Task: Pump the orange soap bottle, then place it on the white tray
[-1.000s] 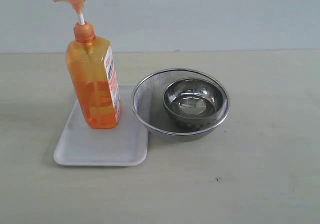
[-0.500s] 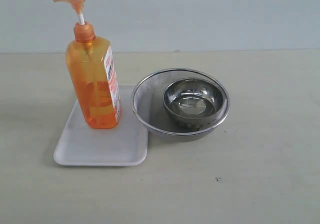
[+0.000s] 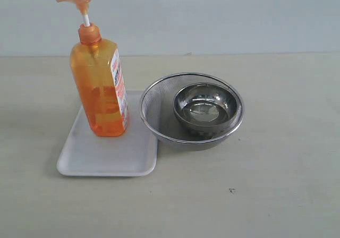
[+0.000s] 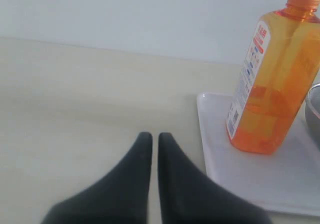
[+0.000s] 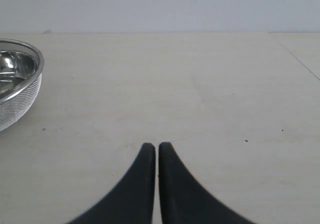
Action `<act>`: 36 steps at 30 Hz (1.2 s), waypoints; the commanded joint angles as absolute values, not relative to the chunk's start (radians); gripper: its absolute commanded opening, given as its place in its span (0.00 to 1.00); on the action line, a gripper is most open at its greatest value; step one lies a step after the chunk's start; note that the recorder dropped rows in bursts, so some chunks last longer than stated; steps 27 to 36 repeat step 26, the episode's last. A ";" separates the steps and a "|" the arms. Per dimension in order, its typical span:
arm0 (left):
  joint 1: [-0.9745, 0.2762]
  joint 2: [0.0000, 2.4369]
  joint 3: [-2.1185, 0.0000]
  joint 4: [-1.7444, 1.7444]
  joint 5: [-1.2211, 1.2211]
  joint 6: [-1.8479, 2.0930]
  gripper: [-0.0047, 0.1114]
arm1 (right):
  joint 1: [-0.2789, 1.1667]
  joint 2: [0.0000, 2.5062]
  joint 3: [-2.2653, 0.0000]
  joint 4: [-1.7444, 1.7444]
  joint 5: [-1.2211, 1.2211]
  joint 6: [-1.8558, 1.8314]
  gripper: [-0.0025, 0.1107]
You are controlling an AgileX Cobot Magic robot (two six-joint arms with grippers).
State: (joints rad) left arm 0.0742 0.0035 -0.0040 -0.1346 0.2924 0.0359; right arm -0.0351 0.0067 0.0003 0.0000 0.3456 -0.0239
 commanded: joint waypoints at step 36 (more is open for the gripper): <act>0.069 0.000 0.000 -0.142 0.292 0.032 0.08 | -0.039 0.000 0.000 -0.010 0.333 -0.024 0.02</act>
